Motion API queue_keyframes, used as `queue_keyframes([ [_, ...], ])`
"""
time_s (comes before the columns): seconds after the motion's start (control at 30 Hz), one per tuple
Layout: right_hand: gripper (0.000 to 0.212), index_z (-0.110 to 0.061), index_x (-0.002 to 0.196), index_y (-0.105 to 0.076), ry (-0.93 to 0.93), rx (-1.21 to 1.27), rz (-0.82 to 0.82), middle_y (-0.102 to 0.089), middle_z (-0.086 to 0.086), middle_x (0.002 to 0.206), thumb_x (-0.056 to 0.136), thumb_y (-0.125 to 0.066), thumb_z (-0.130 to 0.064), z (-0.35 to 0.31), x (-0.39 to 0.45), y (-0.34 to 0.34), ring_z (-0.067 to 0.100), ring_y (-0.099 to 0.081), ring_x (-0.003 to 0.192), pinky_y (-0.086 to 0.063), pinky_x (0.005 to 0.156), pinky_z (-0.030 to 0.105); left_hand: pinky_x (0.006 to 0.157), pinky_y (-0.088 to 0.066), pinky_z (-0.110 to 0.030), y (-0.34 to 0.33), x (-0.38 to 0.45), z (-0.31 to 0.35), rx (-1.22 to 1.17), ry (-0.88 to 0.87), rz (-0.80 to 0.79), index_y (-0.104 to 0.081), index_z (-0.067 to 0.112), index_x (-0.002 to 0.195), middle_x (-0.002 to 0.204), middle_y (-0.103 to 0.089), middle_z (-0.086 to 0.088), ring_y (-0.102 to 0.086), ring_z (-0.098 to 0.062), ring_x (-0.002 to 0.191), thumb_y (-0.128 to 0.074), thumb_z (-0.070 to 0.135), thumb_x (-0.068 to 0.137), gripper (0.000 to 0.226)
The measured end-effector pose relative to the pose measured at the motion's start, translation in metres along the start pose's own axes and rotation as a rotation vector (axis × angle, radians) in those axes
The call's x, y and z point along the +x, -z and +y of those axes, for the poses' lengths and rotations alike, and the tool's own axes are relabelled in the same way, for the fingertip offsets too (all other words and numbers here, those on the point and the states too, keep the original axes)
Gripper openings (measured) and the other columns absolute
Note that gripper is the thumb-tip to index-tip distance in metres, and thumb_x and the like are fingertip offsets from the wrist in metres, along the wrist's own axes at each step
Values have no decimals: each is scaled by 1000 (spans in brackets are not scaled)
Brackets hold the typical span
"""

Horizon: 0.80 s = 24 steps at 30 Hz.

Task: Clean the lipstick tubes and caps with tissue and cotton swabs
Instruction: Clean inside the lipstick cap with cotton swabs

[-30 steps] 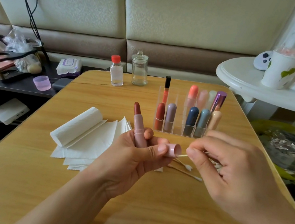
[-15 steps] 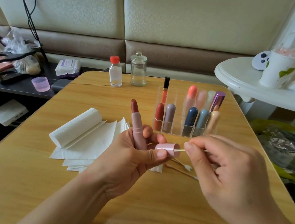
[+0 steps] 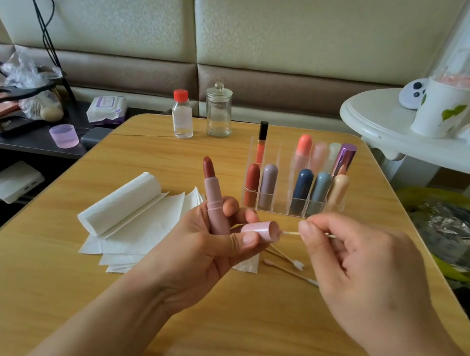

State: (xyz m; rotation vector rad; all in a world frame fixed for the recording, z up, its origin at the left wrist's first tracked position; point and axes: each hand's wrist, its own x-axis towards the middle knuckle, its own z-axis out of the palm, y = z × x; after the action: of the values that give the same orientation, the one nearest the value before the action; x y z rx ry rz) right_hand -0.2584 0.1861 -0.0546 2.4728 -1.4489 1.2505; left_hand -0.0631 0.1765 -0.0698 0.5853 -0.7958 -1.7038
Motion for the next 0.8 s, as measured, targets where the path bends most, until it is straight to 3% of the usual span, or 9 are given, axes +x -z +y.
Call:
queue_keyframes([
  [0.1,31,-28,76,-66,-33,213,-64,-45,-9,47,97,-49,-44,0,1,2,10,-41,41,-27,42,18,82,-58,-33,-2,0,0,-30,-24,-3,-47,11,85,87,-58,-11,-70,-27,86,-54,-20,71,35],
  [0.2,45,-30,67,-49,-279,697,-15,-40,-6,55,103,-39,-54,-7,4,0,12,-36,50,-34,47,36,82,-57,-33,-5,0,-2,-90,-34,-44,-48,11,86,87,-60,-11,-70,-24,89,-54,-17,74,31],
  [0.23,48,-30,67,-45,-307,739,-20,-40,-6,59,100,-33,-62,-9,3,-1,11,-37,53,-36,51,33,82,-57,-33,-6,0,-4,-105,-35,-62,-48,11,87,87,-61,-11,-69,-24,92,-55,-16,76,30],
  [0.3,54,-23,78,-45,-264,703,-99,-45,-3,70,90,-40,-75,-13,0,-4,8,-46,60,-35,66,17,85,-56,-34,-5,-1,-7,-151,-35,-116,-50,9,90,90,-63,-12,-68,-26,96,-62,-16,76,31],
  [0.4,46,-27,92,-45,-210,554,-95,-61,-9,99,73,-70,-60,-21,-2,-7,16,-57,92,-39,70,21,91,-53,-37,-5,-3,-10,-170,-12,-198,-55,9,94,95,-64,-13,-66,-29,103,-69,-10,79,28],
  [0.6,43,-45,76,-32,-176,665,-7,-71,-18,97,70,-74,-52,-22,4,-4,3,-47,101,-38,105,53,97,-51,-44,-5,-7,-12,-129,94,-309,-40,7,114,107,-62,-13,-61,-36,114,-57,-3,92,30],
  [0.7,34,-55,80,-42,-162,663,-42,-73,-18,100,72,-74,-50,-22,5,-2,22,-46,122,-30,108,69,90,-54,-45,-4,-8,-12,-85,131,-324,-37,8,121,110,-60,-15,-61,-34,110,-61,5,92,38],
  [0.73,32,-55,81,-44,-146,651,-46,-73,-18,100,73,-74,-48,-22,5,-2,27,-50,124,-31,109,67,86,-56,-42,-4,-8,-12,-73,137,-324,-42,7,117,108,-61,-13,-62,-30,105,-64,9,92,33],
  [0.8,32,-42,83,-41,-107,642,-47,-72,-18,101,76,-72,-45,-21,5,-3,13,-60,113,-37,108,49,78,-57,-37,-3,-8,-12,-71,139,-310,-50,5,110,102,-61,-11,-64,-24,93,-68,13,90,28],
])
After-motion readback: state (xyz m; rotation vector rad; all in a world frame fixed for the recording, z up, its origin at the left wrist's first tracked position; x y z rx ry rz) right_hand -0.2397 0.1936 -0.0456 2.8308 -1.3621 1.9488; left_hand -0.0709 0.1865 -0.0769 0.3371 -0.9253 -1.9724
